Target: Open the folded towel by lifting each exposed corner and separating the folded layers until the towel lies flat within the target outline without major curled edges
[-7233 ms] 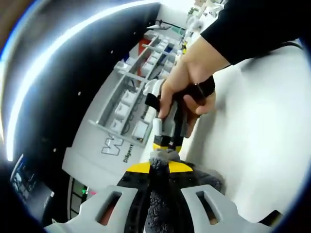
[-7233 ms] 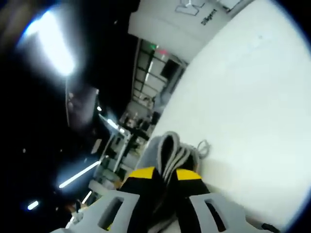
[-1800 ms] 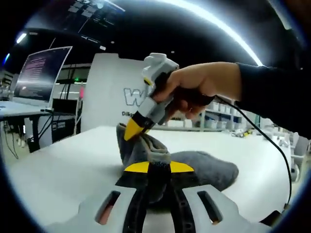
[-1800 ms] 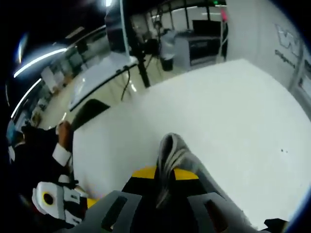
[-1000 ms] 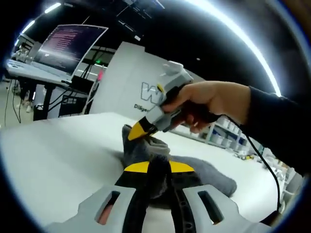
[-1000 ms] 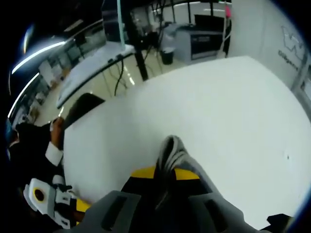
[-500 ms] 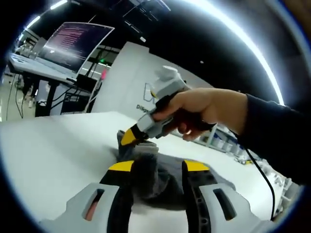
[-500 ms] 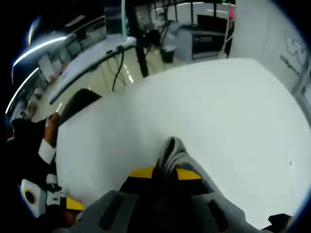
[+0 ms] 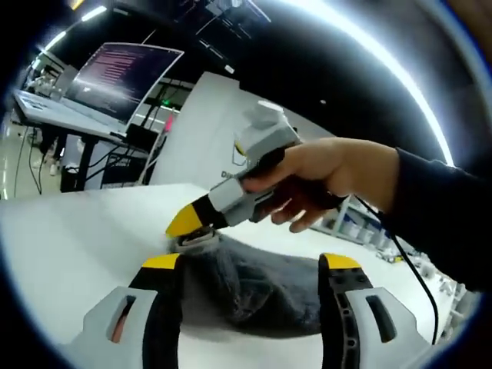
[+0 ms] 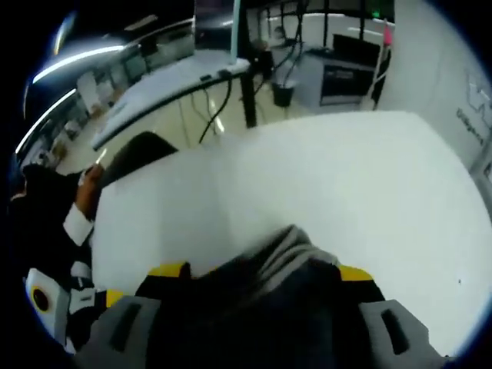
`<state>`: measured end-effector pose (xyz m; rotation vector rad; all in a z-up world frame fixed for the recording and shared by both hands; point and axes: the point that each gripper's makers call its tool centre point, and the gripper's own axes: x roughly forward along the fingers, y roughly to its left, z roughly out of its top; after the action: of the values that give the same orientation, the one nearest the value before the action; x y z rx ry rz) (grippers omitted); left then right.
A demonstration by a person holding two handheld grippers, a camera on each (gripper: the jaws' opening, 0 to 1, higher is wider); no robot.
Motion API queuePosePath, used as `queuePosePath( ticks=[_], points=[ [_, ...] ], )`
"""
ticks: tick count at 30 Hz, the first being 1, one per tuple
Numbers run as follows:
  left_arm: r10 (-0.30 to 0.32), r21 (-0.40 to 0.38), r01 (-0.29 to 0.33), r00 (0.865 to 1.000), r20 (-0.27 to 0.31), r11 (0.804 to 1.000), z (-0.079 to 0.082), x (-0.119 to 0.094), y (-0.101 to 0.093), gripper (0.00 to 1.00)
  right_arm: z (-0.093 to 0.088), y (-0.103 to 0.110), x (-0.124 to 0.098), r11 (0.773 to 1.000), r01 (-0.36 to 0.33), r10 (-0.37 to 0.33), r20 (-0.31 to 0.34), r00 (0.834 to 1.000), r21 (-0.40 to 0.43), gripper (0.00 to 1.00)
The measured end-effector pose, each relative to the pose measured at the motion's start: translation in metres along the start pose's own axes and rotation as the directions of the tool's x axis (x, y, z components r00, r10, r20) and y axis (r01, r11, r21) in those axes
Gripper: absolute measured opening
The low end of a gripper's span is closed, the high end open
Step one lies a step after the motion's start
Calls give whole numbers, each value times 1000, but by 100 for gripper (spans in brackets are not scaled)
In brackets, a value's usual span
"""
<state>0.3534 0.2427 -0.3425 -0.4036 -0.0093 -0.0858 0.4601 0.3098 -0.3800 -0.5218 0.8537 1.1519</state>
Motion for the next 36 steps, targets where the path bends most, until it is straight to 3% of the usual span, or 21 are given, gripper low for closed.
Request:
queuePosePath(
  ticks=[2,4,6,10,13,16,25,27,30,32,34,36],
  points=[
    [0,3,0,1000,-8,1000,-1,0,0,79,1,9,-5,999,-35,35,14,999,15,80],
    [16,10,-16,1000,-7,1000,0,0,3,84,6,13,-9,999,-47,46,58,997,12,90],
    [35,74,-38,999,37,997,10,-2,4,87,8,15,-13,999,-40,40,84,996,-1,99],
    [12,71,-15,999,46,997,15,-4,-5,90,24,4,-23,1000,7,-8,159,987,6,99],
    [11,68,-13,999,32,998,12,0,-4,91,37,-4,-32,997,61,-47,227,973,-57,99],
    [9,58,-10,1000,10,998,7,1,-3,93,28,-15,-38,986,128,-106,183,977,-109,99],
    [-2,101,1,1000,10,995,14,3,0,99,23,-17,-66,980,167,-136,251,958,-104,92],
    [-16,129,16,1000,-8,992,15,4,3,100,26,-18,-79,978,184,-149,293,944,-94,98],
    [-45,204,61,996,-80,977,10,8,3,100,22,-19,-102,973,216,-177,337,925,-82,100],
    [-87,215,106,992,-95,971,12,9,-1,100,23,-25,-125,966,258,-225,416,881,-25,100],
    [-100,220,117,991,-90,968,18,9,-1,100,17,-28,-144,962,271,-244,439,865,1,100],
    [-111,239,129,990,-87,962,24,8,-2,99,16,-30,-165,955,297,-262,491,831,7,100]
  ],
)
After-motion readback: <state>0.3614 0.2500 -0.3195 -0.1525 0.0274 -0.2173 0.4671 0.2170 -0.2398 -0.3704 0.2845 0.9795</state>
